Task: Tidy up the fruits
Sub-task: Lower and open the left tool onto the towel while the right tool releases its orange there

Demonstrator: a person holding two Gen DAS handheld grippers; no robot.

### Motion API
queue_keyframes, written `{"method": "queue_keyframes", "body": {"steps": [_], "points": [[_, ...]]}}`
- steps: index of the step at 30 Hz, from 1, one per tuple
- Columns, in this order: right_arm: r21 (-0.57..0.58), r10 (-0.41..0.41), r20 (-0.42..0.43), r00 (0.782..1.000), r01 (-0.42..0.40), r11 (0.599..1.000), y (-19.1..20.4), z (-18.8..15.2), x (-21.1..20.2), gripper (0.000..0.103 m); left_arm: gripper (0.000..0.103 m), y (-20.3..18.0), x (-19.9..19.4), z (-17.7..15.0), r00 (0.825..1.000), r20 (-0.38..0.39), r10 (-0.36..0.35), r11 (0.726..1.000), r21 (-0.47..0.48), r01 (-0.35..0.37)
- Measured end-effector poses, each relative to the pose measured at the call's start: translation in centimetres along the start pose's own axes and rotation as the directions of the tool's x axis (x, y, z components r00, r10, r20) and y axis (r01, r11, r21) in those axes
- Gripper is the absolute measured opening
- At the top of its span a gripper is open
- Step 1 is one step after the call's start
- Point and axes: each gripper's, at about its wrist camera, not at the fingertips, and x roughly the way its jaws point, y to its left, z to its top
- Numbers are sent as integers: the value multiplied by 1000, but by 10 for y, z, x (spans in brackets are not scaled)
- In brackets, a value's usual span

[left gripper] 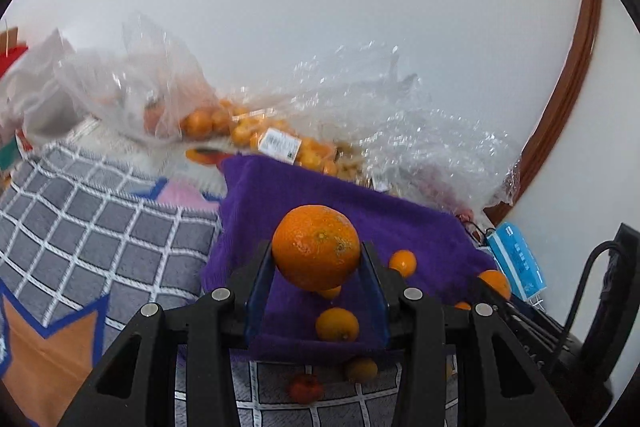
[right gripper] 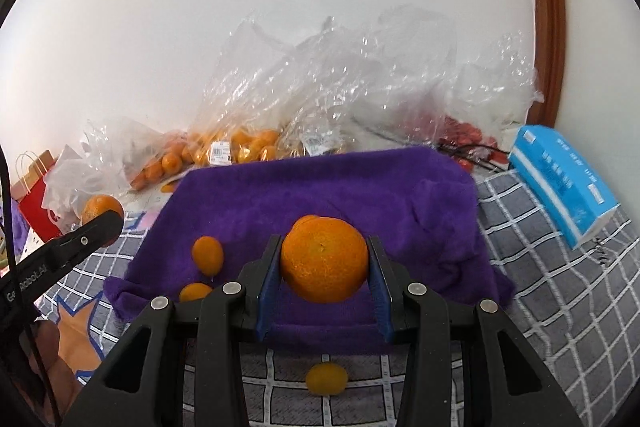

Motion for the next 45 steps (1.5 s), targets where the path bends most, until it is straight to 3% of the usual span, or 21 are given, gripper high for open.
{"method": "queue_keyframes", "body": {"steps": [8,13,20,28,45], "points": [[37,-22,-17,1000,23,999,-18,-6,16,40,41,3,16,-8,999,-24,28,1000,7,-28],[75,8,-33,999,-5,997,-24,-8,21,40,41,-4,18,-12,998,2,64,996,57,-64],[23,-1,-51,999,2,1000,-12,-15,28,40,41,-11,29,-19,996,-30,79,992,100,-76],[36,13,-91,996,-10,999,-15,-20,38,40,41,-6,35,-20,995,-65,78,994,76,-73],[8,4,-95,996,-4,1000,-10,-22,39,41,41,-5,47,-25,987,-129,98,993,82,-88]]}}
